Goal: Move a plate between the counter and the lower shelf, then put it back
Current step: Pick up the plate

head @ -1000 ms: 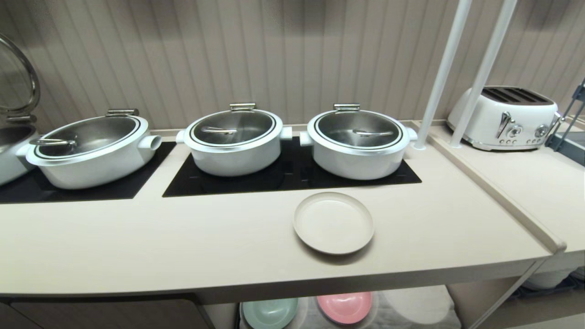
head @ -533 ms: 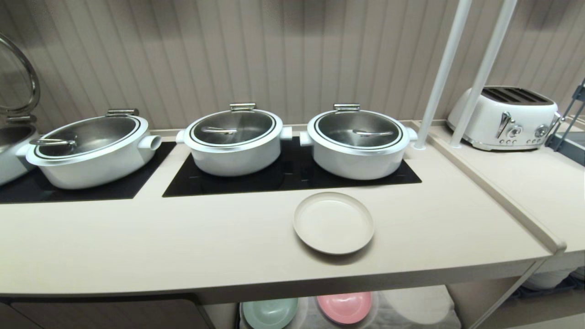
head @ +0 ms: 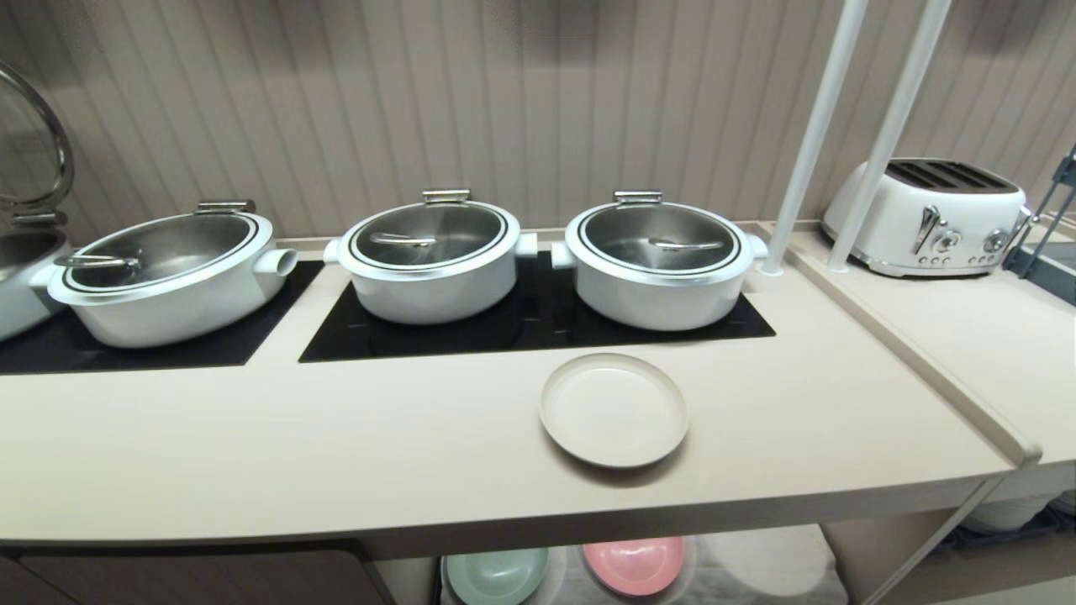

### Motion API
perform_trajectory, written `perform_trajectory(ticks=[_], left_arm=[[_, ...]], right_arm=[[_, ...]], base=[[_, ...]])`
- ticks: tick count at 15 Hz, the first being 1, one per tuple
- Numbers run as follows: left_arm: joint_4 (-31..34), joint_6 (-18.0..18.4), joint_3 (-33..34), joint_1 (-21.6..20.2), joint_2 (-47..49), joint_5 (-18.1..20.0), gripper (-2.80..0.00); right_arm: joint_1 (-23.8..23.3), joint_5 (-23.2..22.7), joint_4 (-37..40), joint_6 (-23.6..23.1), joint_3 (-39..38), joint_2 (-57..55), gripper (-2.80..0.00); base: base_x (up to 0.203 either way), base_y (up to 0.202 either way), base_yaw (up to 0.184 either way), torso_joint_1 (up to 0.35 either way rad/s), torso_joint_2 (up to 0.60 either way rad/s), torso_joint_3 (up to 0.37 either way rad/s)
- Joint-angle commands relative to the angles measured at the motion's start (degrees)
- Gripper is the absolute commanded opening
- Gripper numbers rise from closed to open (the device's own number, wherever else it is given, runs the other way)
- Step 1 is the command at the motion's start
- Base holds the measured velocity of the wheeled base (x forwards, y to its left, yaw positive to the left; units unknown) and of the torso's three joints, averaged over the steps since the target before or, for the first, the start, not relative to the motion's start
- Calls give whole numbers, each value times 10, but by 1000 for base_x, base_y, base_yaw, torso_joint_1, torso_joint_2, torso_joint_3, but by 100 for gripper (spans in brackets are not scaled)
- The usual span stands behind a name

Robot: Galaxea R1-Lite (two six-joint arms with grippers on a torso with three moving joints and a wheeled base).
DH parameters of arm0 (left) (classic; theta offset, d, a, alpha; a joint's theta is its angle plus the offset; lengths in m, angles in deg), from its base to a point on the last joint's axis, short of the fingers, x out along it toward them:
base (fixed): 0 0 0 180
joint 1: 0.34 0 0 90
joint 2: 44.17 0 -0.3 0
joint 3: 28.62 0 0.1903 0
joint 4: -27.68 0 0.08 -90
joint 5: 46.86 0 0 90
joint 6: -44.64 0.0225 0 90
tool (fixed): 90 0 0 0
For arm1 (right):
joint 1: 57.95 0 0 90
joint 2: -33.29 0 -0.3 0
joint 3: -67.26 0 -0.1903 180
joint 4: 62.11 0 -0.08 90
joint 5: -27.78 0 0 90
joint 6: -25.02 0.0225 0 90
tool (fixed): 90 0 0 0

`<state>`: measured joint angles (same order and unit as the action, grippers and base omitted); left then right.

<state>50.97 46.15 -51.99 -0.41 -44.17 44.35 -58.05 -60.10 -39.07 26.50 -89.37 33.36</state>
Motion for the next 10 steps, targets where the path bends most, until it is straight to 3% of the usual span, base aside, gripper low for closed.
perform_trajectory(ticks=[1,10], left_arm=[[0,0,0,0,0,0,-280],[0,0,0,0,0,0,-280]], right_arm=[[0,0,0,0,0,-1,-280],[0,0,0,0,0,-1,-280]], base=[[0,0,0,0,0,0],[1,-6,0,3,0,-1]])
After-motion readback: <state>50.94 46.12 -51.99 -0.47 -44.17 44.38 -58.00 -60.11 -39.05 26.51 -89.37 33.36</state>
